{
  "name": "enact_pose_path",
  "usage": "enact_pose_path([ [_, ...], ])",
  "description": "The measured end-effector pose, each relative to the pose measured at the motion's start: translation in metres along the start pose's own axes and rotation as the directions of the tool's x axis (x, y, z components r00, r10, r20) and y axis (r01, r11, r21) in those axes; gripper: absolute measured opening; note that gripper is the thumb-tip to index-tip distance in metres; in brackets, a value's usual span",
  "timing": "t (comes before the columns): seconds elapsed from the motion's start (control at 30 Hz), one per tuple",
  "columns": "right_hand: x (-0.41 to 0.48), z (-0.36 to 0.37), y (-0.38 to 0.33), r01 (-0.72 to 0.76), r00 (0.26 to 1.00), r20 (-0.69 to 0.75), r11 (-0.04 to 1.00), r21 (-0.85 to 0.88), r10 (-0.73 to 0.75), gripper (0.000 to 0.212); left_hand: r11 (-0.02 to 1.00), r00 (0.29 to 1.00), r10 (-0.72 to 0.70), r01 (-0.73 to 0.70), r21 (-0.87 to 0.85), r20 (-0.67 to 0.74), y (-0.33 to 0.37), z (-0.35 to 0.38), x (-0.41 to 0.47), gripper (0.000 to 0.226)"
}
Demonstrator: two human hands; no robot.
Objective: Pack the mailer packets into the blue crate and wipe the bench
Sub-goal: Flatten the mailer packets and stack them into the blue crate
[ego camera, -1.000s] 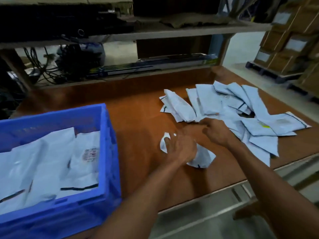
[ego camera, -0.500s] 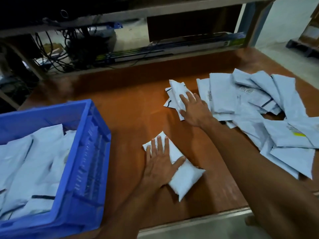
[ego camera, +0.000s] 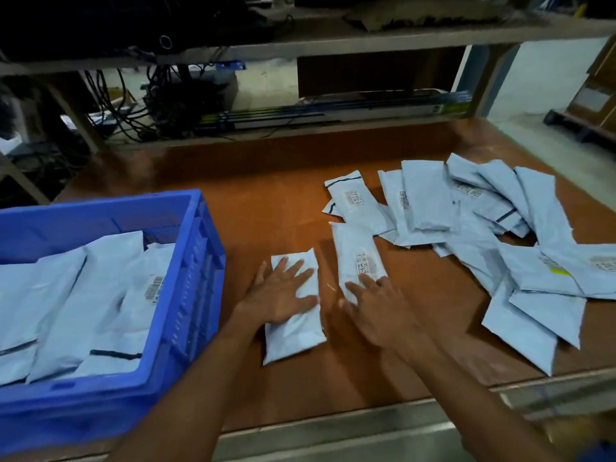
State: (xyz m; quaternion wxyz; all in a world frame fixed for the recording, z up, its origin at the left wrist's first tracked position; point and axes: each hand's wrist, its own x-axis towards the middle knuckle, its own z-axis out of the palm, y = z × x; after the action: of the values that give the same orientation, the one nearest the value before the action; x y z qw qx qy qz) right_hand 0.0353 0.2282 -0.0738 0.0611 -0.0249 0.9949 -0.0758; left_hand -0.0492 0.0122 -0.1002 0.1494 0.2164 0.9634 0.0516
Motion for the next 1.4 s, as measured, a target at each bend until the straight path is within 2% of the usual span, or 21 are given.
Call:
enact_pose_path([
  [0.07, 0.002, -0.010, 0.002, -0.048, 0.992, -0.106, 0.989, 0.143, 0.063, 0.051, 0.979, 0.972, -0.171, 0.149, -0.139, -0.161, 0.017, 0.009, -0.009, 0.073],
  [0.13, 0.018, -0.006, 0.009, -0.058, 0.981, -0.182, 0.997, 0.060, 0.068, 0.057, 0.952, 0.936, -0.271, 0.227, -0.203, -0.225, 0.034, 0.025, -0.013, 0.075],
  [0.27, 0.035, 0.031, 0.022, -0.085, 0.996, -0.019, 0.996, 0.030, 0.086, 0.071, 0.976, 0.945, -0.204, 0.176, -0.131, -0.254, 0.053, 0.054, -0.019, 0.076],
  [0.4, 0.021, 0.049, 0.010, -0.043, 0.995, -0.088, 0.999, 0.032, 0.045, 0.084, 0.982, 0.925, -0.188, 0.173, -0.075, -0.331, 0.053, 0.061, -0.018, 0.073],
  [0.57, 0.013, 0.057, 0.009, -0.020, 0.993, -0.116, 1.000, 0.022, 0.022, 0.081, 0.985, 0.916, -0.172, 0.146, -0.097, -0.363, 0.053, 0.063, -0.019, 0.072],
  [0.6, 0.017, 0.062, 0.012, -0.013, 0.994, -0.104, 1.000, 0.011, 0.014, 0.081, 0.989, 0.914, -0.144, 0.123, -0.078, -0.380, 0.055, 0.061, -0.021, 0.068],
  [0.67, 0.025, 0.073, 0.017, 0.008, 0.998, -0.068, 0.999, -0.040, -0.011, 0.082, 0.999, 0.901, 0.005, 0.017, 0.047, -0.434, 0.055, 0.060, -0.021, 0.049],
  [0.73, 0.031, 0.078, 0.019, 0.044, 0.999, -0.028, 0.995, -0.093, -0.047, 0.087, 0.980, 0.904, 0.113, -0.032, 0.198, -0.411, 0.053, 0.063, -0.023, 0.045],
  [0.77, 0.032, 0.076, 0.018, 0.062, 0.998, -0.019, 0.991, -0.120, -0.064, 0.084, 0.970, 0.922, 0.124, -0.035, 0.239, -0.367, 0.053, 0.060, -0.027, 0.043],
  [0.87, 0.024, 0.073, 0.017, 0.088, 0.996, 0.008, 0.979, -0.186, -0.088, 0.079, 0.942, 0.969, 0.104, -0.023, 0.336, -0.226, 0.049, 0.059, -0.034, 0.049],
  [0.93, 0.016, 0.062, 0.012, 0.058, 0.997, -0.043, 0.982, -0.177, -0.067, 0.077, 0.960, 0.961, 0.030, 0.049, 0.277, -0.276, 0.049, 0.042, -0.043, 0.056],
  [1.0, 0.015, 0.033, -0.002, 0.084, 0.975, -0.195, 0.988, -0.132, -0.109, 0.069, 0.989, 0.912, -0.045, 0.097, 0.109, -0.407, 0.053, 0.003, -0.054, 0.069],
  [1.03, 0.015, 0.010, -0.014, 0.136, 0.946, -0.280, 0.985, -0.110, -0.162, 0.063, 0.995, 0.875, -0.034, 0.073, 0.063, -0.483, 0.056, -0.023, -0.062, 0.072],
  [1.1, 0.021, -0.040, -0.042, 0.247, 0.858, -0.442, 0.965, -0.093, -0.262, 0.058, 0.998, 0.777, 0.031, 0.015, 0.067, -0.629, 0.057, -0.082, -0.085, 0.069],
  [1.17, 0.027, -0.088, -0.078, 0.290, 0.793, -0.551, 0.956, -0.033, -0.260, 0.061, 0.992, 0.668, 0.112, -0.027, 0.127, -0.736, 0.049, -0.140, -0.116, 0.065],
  [1.2, 0.029, -0.108, -0.098, 0.303, 0.767, -0.595, 0.953, 0.006, -0.240, 0.062, 0.990, 0.643, 0.123, -0.024, 0.141, -0.756, 0.038, -0.164, -0.130, 0.064],
  [1.3, 0.024, -0.144, -0.163, 0.422, 0.668, -0.677, 0.907, 0.004, -0.308, 0.060, 0.998, 0.613, 0.032, 0.020, 0.056, -0.790, -0.018, -0.209, -0.175, 0.055],
  [1.37, 0.019, -0.150, -0.211, 0.486, 0.655, -0.656, 0.874, -0.016, -0.376, 0.060, 0.976, 0.537, 0.151, 0.051, 0.210, -0.830, -0.066, -0.218, -0.207, 0.038],
  [1.4, 0.019, -0.147, -0.235, 0.510, 0.657, -0.636, 0.860, -0.020, -0.405, 0.061, 0.949, 0.525, 0.213, 0.088, 0.301, -0.824, -0.095, -0.216, -0.220, 0.029],
])
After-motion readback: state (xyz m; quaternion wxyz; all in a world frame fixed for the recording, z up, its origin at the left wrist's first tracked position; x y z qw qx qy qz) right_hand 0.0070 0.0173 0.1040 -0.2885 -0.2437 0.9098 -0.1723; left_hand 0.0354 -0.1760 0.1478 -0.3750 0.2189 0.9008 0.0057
